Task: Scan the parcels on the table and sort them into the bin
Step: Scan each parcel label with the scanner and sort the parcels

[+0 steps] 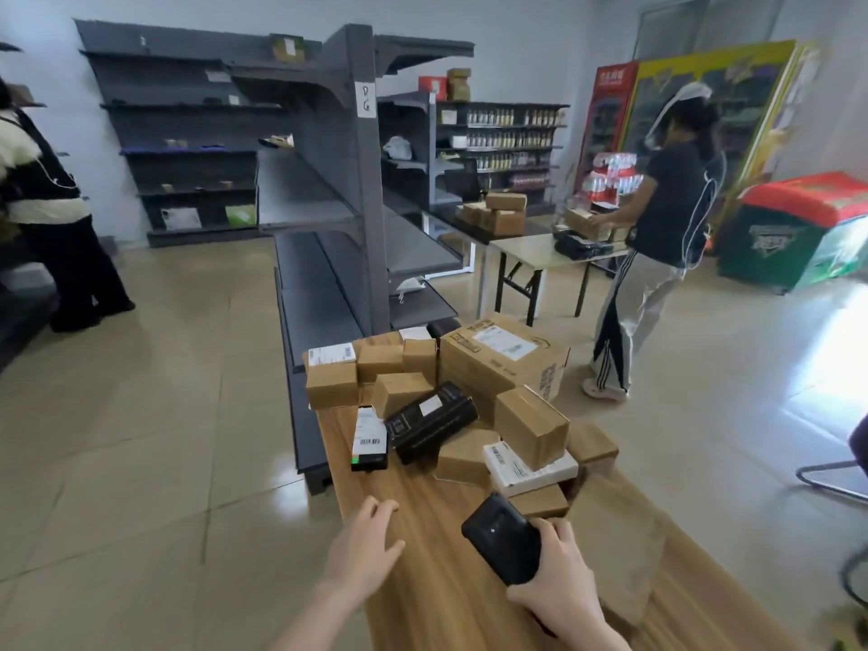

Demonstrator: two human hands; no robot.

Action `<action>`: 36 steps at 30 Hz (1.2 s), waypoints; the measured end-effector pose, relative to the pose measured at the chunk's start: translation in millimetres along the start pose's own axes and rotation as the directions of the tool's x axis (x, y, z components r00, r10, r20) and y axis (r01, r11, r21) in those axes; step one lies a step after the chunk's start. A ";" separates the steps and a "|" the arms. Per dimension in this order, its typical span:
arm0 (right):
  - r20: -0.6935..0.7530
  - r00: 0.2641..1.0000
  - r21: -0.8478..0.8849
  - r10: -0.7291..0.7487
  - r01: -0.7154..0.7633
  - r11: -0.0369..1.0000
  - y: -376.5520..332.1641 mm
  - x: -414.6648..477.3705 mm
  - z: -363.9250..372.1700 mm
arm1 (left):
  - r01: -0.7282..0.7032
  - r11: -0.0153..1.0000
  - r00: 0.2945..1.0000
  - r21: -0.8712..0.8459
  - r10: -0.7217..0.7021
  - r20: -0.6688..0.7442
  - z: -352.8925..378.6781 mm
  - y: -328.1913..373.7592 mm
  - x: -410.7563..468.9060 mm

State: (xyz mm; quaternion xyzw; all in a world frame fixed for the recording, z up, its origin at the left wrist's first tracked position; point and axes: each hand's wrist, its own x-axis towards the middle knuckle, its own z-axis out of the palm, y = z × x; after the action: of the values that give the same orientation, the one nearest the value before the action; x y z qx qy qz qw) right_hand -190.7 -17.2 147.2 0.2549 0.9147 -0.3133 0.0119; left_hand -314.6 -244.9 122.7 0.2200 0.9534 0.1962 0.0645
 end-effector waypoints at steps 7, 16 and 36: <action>-0.002 1.000 0.025 0.004 -0.004 1.000 -5.0 49.4 7.4 | -0.053 0.998 0.997 0.022 0.054 -0.046 2.9 8.2 79.9; -0.034 0.988 0.070 0.153 -0.150 0.986 -7.9 91.3 21.6 | -0.107 0.987 0.992 0.119 0.114 -0.059 27.1 -6.9 182.5; -0.131 0.911 0.096 0.391 -0.381 0.920 -36.6 116.2 60.2 | -0.530 0.779 0.838 0.335 0.542 0.065 56.4 -38.6 279.2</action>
State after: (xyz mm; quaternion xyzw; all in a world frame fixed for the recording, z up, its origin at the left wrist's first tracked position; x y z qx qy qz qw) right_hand -317.4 -23.4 98.5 0.4531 0.8335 -0.3163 -0.0030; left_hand -567.8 -133.2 45.4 0.4863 0.8713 0.0428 -0.0496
